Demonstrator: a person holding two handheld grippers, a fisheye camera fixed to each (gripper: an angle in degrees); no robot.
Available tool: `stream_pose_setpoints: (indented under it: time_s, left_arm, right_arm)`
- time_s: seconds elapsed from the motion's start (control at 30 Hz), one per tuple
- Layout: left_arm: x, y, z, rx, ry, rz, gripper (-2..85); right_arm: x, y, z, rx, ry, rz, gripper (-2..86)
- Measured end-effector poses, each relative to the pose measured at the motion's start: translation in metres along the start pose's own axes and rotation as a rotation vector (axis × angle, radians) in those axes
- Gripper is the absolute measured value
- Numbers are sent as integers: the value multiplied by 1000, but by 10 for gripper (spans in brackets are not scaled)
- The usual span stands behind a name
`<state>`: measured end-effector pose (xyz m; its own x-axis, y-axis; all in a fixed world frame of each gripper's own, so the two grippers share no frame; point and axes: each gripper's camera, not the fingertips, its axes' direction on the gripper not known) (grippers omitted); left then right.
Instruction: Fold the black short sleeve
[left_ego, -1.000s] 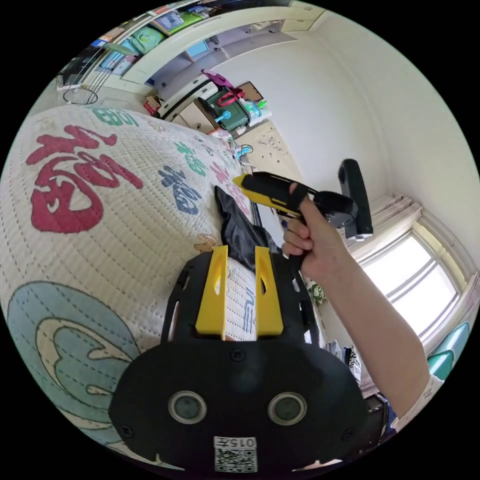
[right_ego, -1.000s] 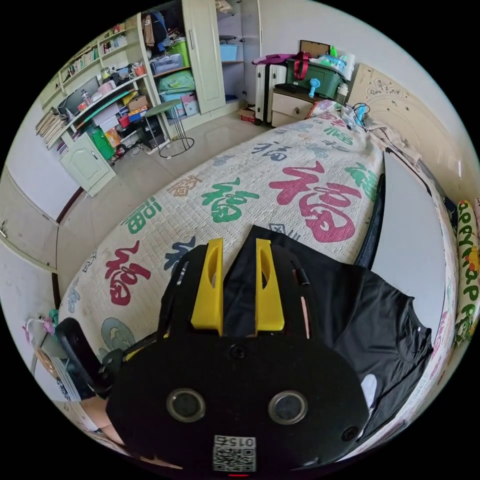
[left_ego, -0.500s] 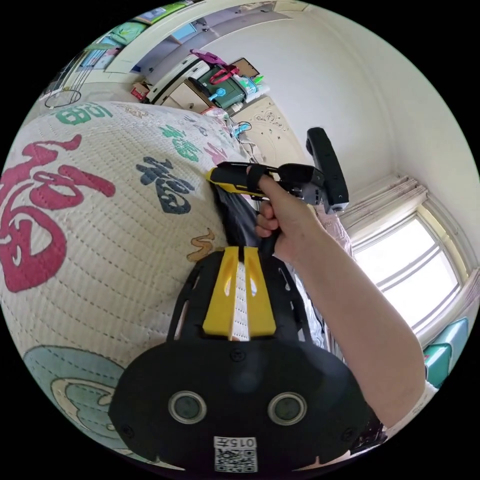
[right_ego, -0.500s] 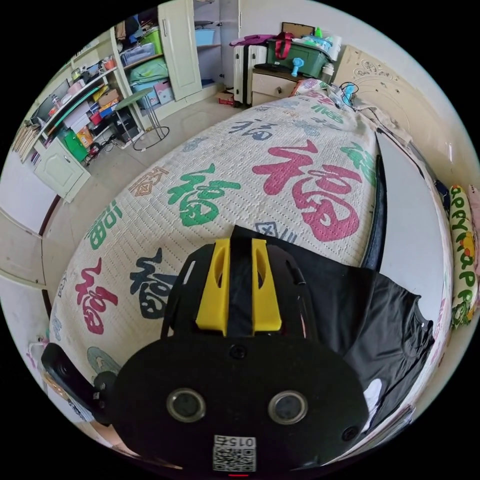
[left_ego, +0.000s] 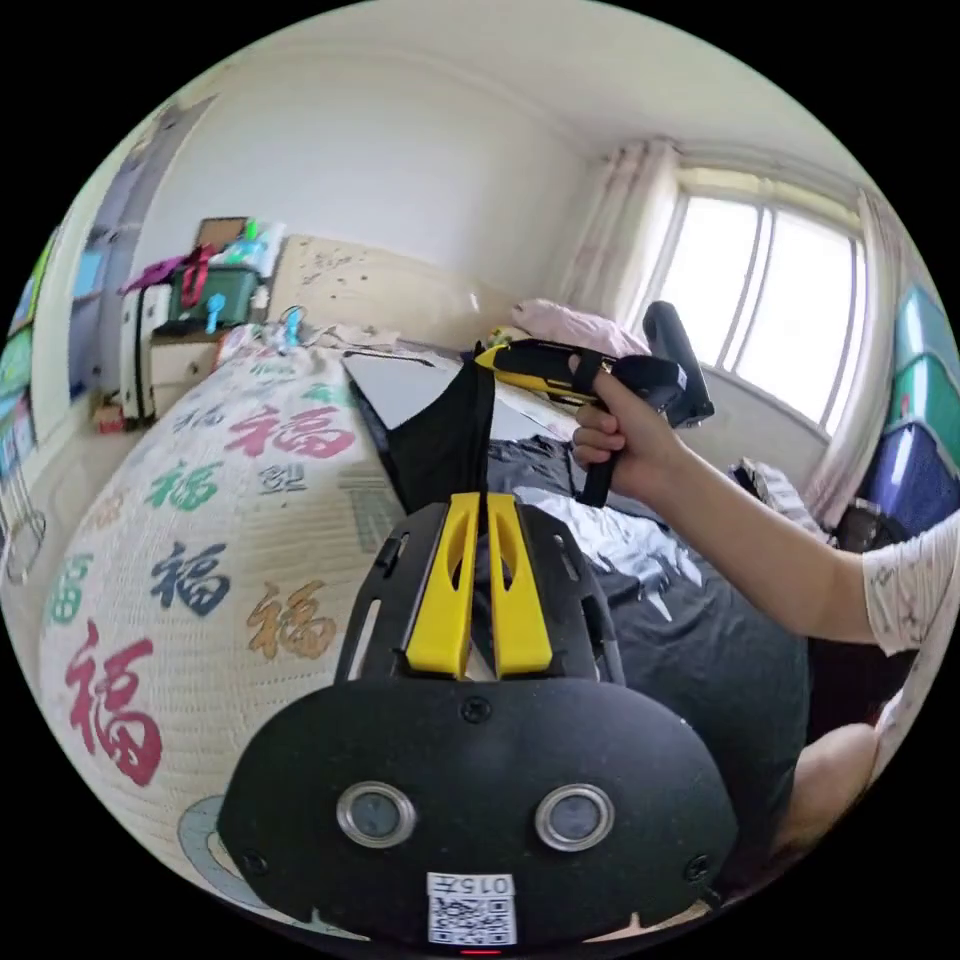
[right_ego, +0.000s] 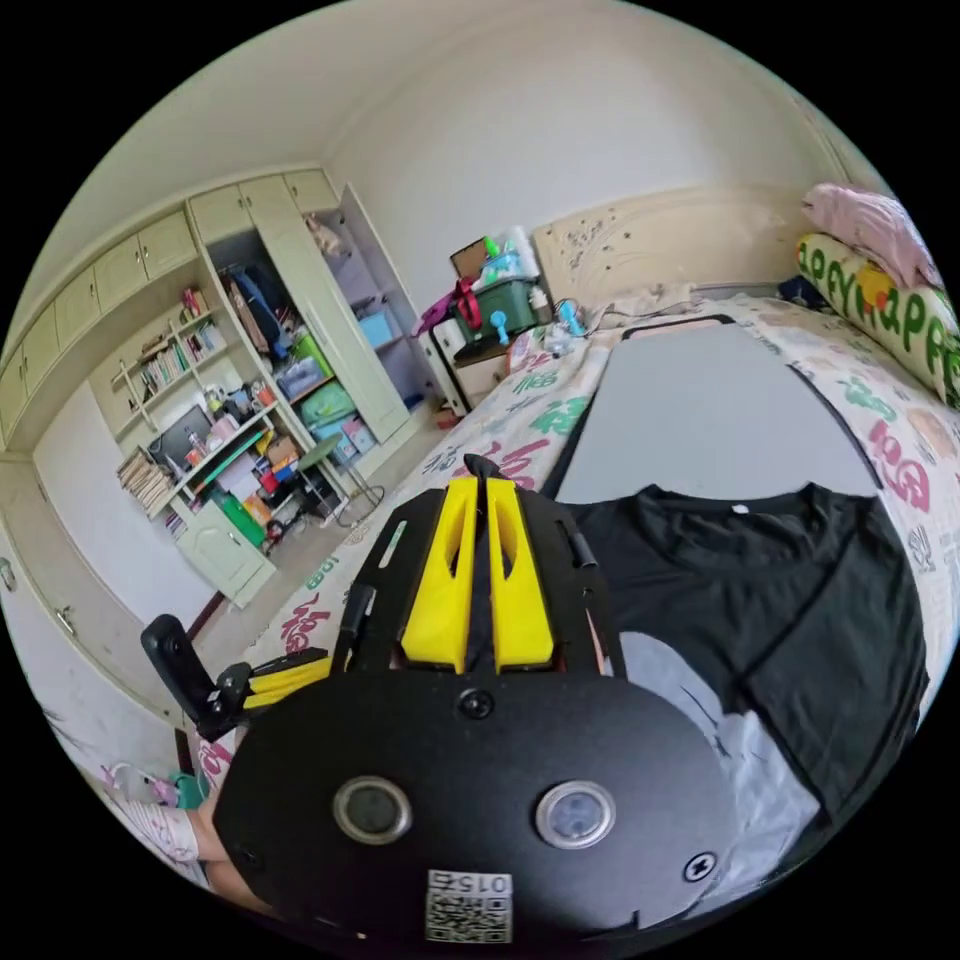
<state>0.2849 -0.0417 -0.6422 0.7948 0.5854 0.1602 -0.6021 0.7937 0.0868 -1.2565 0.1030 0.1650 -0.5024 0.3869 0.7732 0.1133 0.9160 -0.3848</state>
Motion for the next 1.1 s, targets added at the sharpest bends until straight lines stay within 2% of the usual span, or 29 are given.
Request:
stream_pose_setpoints:
  time_s: [0.1, 0.2, 0.3, 0.37, 0.47, 0.53, 0.67, 0.77, 0.87, 0.97, 1.1]
  left_arm:
    - [48, 0, 21, -83, 106, 191, 3]
    - [69, 1, 55, -234, 208, 334, 5]
    - [58, 12, 78, -284, 321, 304, 5]
    - [52, 32, 81, -266, 332, 286, 5]
    - [48, 54, 76, -257, 337, 307, 5]
    - [45, 62, 64, -217, 350, 322, 4]
    - [50, 81, 69, -297, 450, 377, 5]
    - [53, 96, 71, -309, 465, 392, 16]
    - [57, 102, 74, -295, 377, 376, 40]
    - [68, 111, 87, -274, 298, 374, 65]
    - [86, 122, 126, -377, 287, 369, 63]
  right_arm:
    - [51, 11, -70, 82, 33, 61, 5]
    - [93, 11, -111, 43, 60, 97, 5]
    - [119, 5, -134, -21, 119, 96, 5]
    - [131, 2, -148, -21, 149, 103, 4]
    - [148, 3, -175, 59, 122, 144, 1]
    - [156, 11, -200, 218, 195, 181, 0]
    - [157, -10, -223, 200, 258, 148, 6]
    - [149, -24, -216, 100, 176, 73, 24]
    - [144, -36, -186, -90, 129, 36, 64]
    - [138, -40, -162, -254, 183, -6, 96]
    - [131, -35, -139, -423, 263, -71, 84]
